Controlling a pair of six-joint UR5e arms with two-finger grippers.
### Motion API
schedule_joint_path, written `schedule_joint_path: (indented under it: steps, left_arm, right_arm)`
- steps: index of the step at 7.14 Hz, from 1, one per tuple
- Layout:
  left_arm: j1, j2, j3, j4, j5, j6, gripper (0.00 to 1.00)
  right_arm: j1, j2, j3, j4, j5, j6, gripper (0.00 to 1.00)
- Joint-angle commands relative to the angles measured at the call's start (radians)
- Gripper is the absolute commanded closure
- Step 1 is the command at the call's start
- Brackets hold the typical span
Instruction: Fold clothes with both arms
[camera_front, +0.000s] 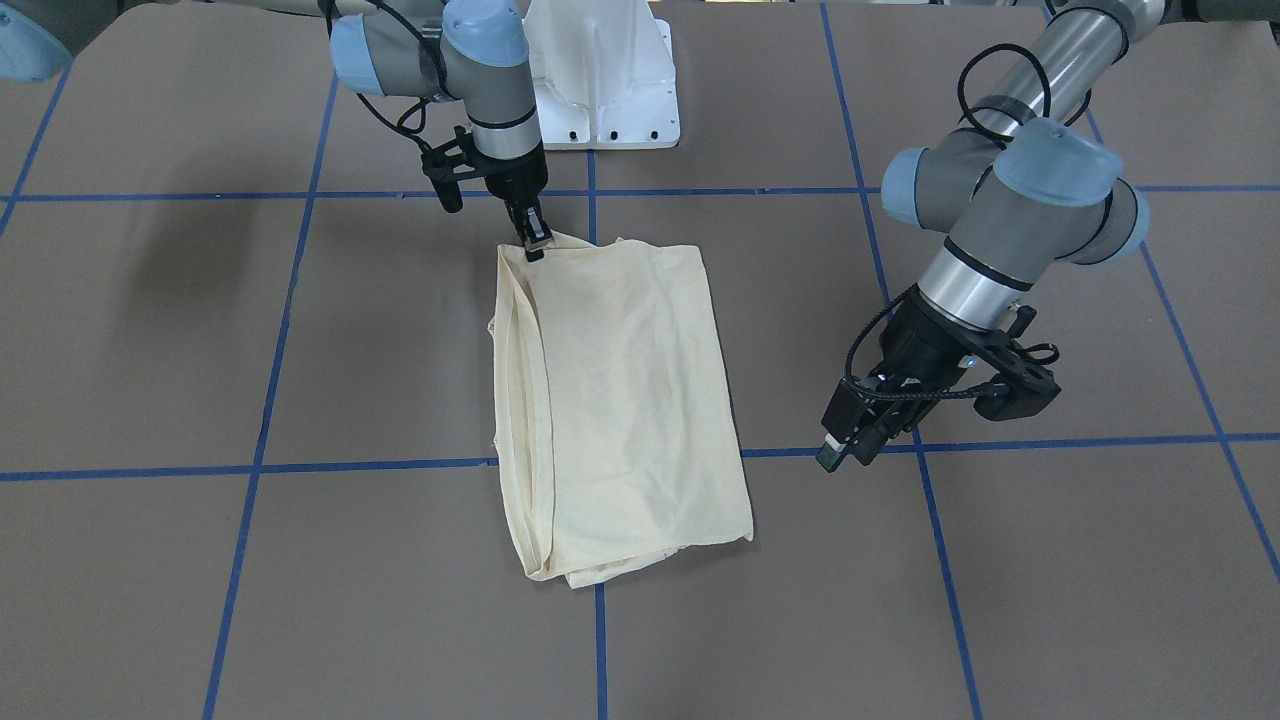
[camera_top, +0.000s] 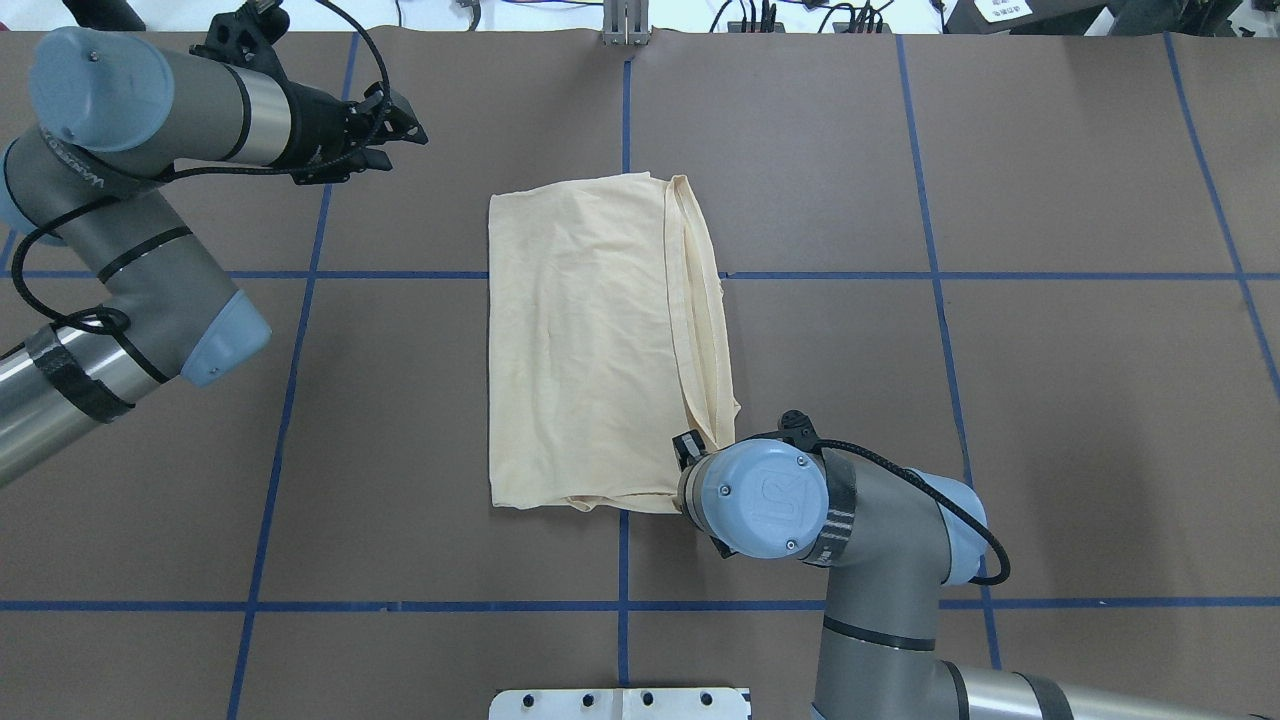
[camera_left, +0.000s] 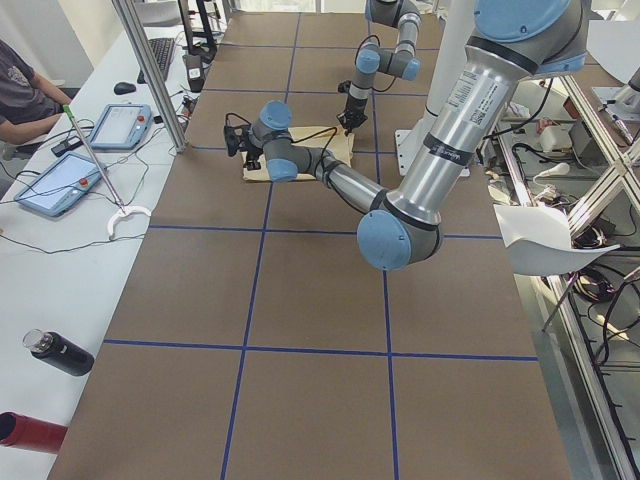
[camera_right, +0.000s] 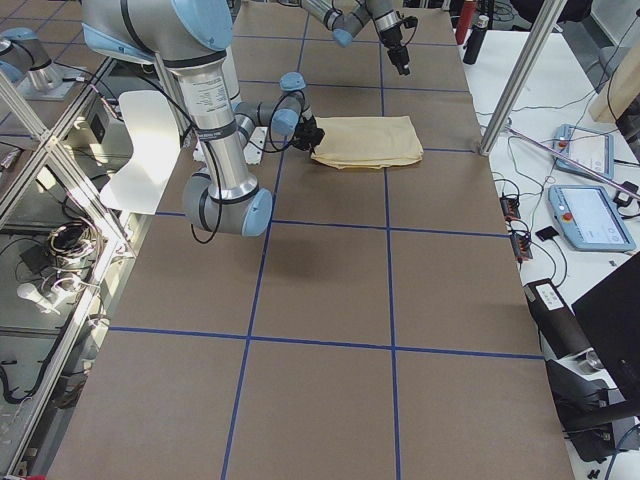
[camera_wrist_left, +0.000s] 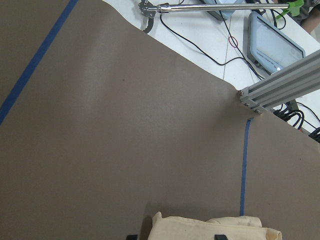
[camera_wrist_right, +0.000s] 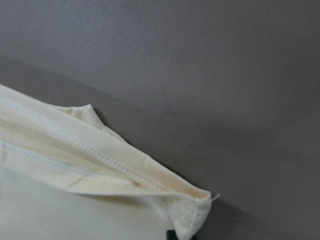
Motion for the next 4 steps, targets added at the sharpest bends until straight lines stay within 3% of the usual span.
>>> schedule_joint_path:
  steps: [1,2,4]
  left_arm:
    - [0.119,0.097,-0.129,-0.004,0.039,-0.201,0.40]
    - [0.205,0.160,-0.213,0.001,0.104,-0.304,0.40]
    - [0.383,0.198,-0.249,0.007,0.253,-0.540,0.40]
  right_arm:
    - [0.002,-0.022,0.021,0.001,0.003,-0.001,1.00]
    - [0.000,-0.021,0.021,0.003,-0.002,-0.001,1.00]
    - [0.002,-0.021,0.029,0.009,0.003,0.009,1.00]
